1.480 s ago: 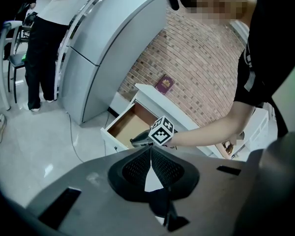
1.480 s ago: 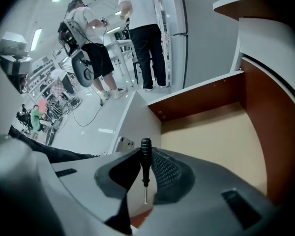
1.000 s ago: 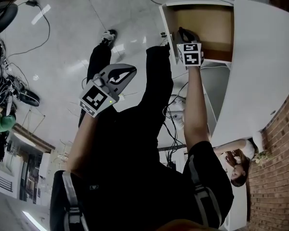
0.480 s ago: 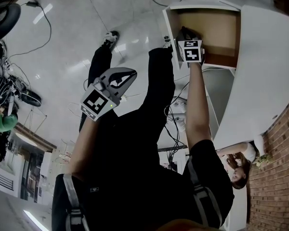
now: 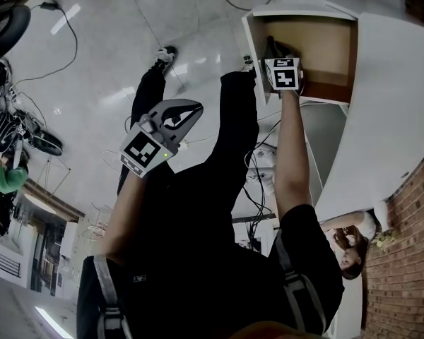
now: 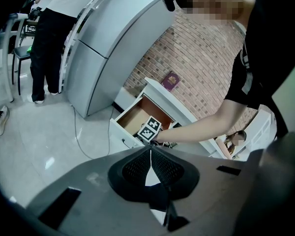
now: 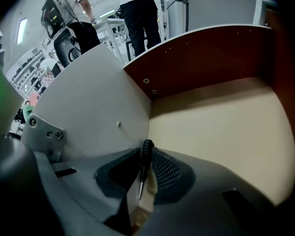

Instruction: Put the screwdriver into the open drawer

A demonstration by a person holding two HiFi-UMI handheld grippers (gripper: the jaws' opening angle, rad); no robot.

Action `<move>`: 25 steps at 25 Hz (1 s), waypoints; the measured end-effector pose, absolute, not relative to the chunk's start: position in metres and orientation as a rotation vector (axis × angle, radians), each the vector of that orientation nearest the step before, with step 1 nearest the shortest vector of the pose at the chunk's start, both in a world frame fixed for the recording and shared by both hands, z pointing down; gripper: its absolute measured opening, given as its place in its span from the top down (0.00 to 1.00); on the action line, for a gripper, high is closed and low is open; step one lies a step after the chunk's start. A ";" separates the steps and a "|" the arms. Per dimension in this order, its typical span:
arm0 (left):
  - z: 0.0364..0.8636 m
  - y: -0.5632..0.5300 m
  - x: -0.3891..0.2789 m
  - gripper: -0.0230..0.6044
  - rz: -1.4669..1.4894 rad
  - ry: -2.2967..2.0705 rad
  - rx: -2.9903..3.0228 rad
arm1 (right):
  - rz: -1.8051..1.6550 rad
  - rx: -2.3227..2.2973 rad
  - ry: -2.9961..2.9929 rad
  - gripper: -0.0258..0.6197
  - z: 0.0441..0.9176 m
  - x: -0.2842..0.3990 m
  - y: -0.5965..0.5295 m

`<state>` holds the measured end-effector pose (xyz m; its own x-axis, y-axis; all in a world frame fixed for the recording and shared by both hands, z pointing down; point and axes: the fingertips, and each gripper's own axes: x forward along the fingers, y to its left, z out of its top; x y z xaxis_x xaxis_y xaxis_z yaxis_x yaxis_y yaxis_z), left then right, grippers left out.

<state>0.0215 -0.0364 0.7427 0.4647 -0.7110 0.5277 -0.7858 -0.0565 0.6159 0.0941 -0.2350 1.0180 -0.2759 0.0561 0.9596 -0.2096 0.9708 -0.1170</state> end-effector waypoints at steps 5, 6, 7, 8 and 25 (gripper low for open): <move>0.742 -0.041 0.022 0.94 0.094 -1.273 1.801 | 0.258 0.111 -1.825 0.75 1.017 0.094 -0.237; 0.741 -0.041 0.023 0.94 0.095 -1.270 1.807 | 0.259 0.111 -1.827 0.75 1.017 0.093 -0.237; 0.740 -0.042 0.023 0.94 0.096 -1.266 1.810 | 0.258 0.112 -1.829 0.75 1.016 0.093 -0.237; 0.739 -0.043 0.023 0.93 0.095 -1.266 1.810 | 0.257 0.114 -1.832 0.75 1.015 0.093 -0.237; 0.689 -0.064 0.025 0.94 0.078 -1.251 1.906 | 0.250 0.184 -1.845 0.83 0.952 0.125 -0.228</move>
